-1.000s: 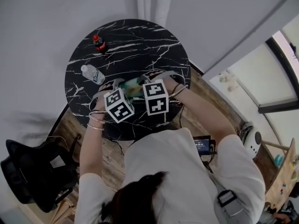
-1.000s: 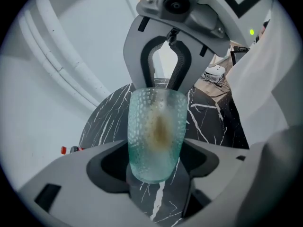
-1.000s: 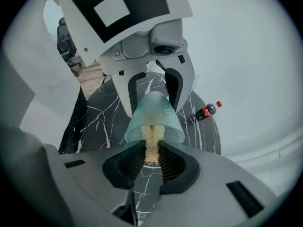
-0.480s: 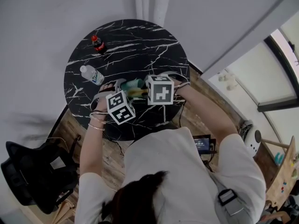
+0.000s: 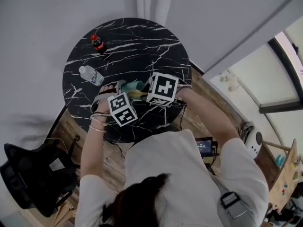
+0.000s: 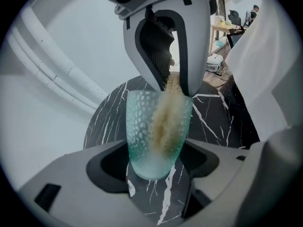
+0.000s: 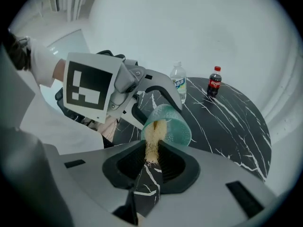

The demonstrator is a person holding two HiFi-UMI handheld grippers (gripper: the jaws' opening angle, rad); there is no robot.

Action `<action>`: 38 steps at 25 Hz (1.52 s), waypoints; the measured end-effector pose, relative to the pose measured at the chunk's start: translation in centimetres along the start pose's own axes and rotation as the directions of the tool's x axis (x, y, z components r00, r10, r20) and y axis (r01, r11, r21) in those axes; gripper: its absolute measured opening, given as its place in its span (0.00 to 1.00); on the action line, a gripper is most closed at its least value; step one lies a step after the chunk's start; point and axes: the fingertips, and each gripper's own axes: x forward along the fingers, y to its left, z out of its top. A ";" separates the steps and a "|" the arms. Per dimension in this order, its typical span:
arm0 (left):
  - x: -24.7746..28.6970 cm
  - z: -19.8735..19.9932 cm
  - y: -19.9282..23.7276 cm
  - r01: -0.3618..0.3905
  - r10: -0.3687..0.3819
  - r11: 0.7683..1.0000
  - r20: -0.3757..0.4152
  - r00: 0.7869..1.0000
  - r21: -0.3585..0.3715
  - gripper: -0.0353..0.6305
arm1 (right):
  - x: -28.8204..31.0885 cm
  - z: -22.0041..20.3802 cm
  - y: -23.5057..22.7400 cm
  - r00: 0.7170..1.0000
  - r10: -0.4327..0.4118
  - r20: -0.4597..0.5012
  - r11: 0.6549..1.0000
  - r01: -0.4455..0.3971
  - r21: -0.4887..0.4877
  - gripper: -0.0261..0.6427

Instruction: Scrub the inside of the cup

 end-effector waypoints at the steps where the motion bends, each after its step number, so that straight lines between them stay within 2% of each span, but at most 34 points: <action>1: 0.3 -0.2 0.0 -0.004 0.004 1.000 -0.013 1.000 -0.002 0.55 | 0.1 0.0 -0.1 1.000 0.001 0.000 1.000 -0.001 0.016 0.17; 6: 1.2 -0.7 -0.3 0.009 -0.008 1.000 -0.056 0.998 0.008 0.55 | 0.8 0.1 -0.3 1.000 0.025 0.004 0.998 -0.026 0.060 0.16; 11: 1.6 -1.6 0.0 0.001 0.001 1.000 -0.096 0.995 0.021 0.55 | 0.8 1.1 -0.5 0.993 0.068 0.094 0.966 -0.089 0.241 0.16; 14: 1.7 -1.7 -0.1 0.006 -0.002 0.999 -0.112 0.994 0.034 0.55 | 0.9 1.3 -0.9 0.990 0.075 0.122 0.949 -0.109 0.296 0.16; 27: 2.2 -2.0 -1.1 0.022 -0.007 0.995 -0.156 0.988 0.093 0.55 | 1.0 0.7 -2.9 0.992 -0.029 0.123 0.933 -0.017 0.360 0.16; 31: 1.9 -2.1 -1.4 0.016 -0.001 0.995 -0.144 0.990 0.100 0.55 | 1.3 0.6 -3.1 0.992 -0.057 0.110 0.934 0.014 0.356 0.16; 34: 1.6 -2.1 -1.3 0.004 0.016 0.991 -0.141 0.990 0.135 0.55 | 1.4 0.6 -3.3 0.992 -0.074 0.107 0.935 0.032 0.353 0.16; 38: 0.9 -1.6 -1.0 -0.009 0.020 0.992 -0.092 0.996 0.123 0.55 | 1.8 0.5 -3.8 0.987 -0.129 0.092 0.936 0.091 0.341 0.16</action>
